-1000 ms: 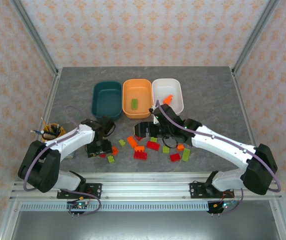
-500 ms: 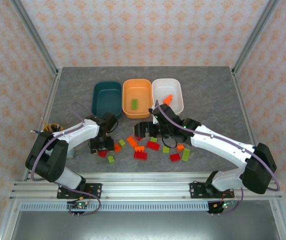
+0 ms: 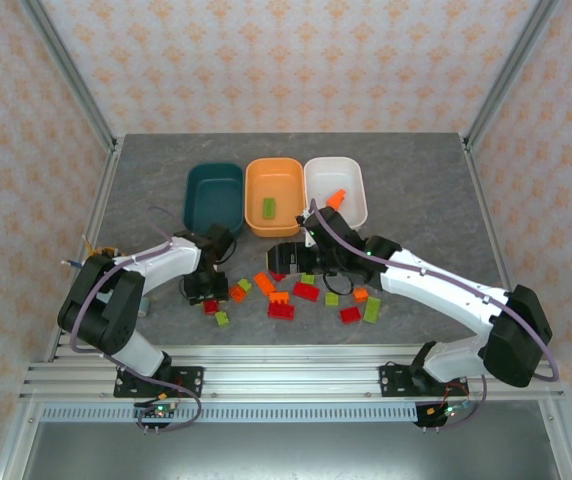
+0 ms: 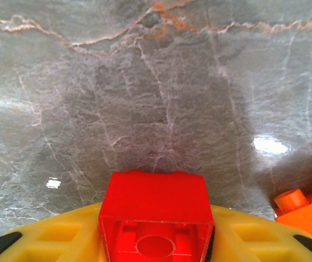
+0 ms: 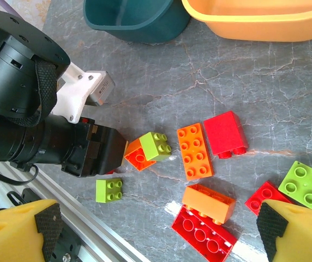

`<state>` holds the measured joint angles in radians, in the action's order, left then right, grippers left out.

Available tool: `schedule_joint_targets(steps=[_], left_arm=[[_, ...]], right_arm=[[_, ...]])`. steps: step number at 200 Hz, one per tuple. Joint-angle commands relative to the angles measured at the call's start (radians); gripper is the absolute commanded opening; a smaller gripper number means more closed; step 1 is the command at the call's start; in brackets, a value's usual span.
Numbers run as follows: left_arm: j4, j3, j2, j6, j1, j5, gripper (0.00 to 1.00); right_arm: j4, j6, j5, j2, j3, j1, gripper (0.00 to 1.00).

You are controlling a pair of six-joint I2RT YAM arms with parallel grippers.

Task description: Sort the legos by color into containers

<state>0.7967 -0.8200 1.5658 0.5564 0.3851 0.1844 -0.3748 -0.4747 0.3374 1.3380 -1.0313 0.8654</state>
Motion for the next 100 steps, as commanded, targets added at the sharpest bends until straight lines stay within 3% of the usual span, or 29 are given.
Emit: schedule_joint_targets(steps=[1, 44, 71, 100], left_arm=[[-0.066, 0.057, 0.027, 0.019, -0.006, -0.016, 0.44], [-0.019, 0.029, -0.064, 0.033, -0.006, -0.073, 0.27], [0.088, -0.087, -0.140, 0.017, -0.010, -0.115, 0.25], [0.161, -0.290, -0.115, -0.011, -0.025, -0.112, 0.25]], right_arm=[[-0.001, 0.008, 0.001, 0.008, -0.038, 0.004, 0.94], [-0.003, 0.010, -0.017, -0.025, -0.044, 0.003, 0.93], [0.001, -0.008, -0.044, -0.071, -0.060, -0.019, 0.93], [0.059, -0.065, -0.034, -0.120, -0.060, -0.085, 0.93]])
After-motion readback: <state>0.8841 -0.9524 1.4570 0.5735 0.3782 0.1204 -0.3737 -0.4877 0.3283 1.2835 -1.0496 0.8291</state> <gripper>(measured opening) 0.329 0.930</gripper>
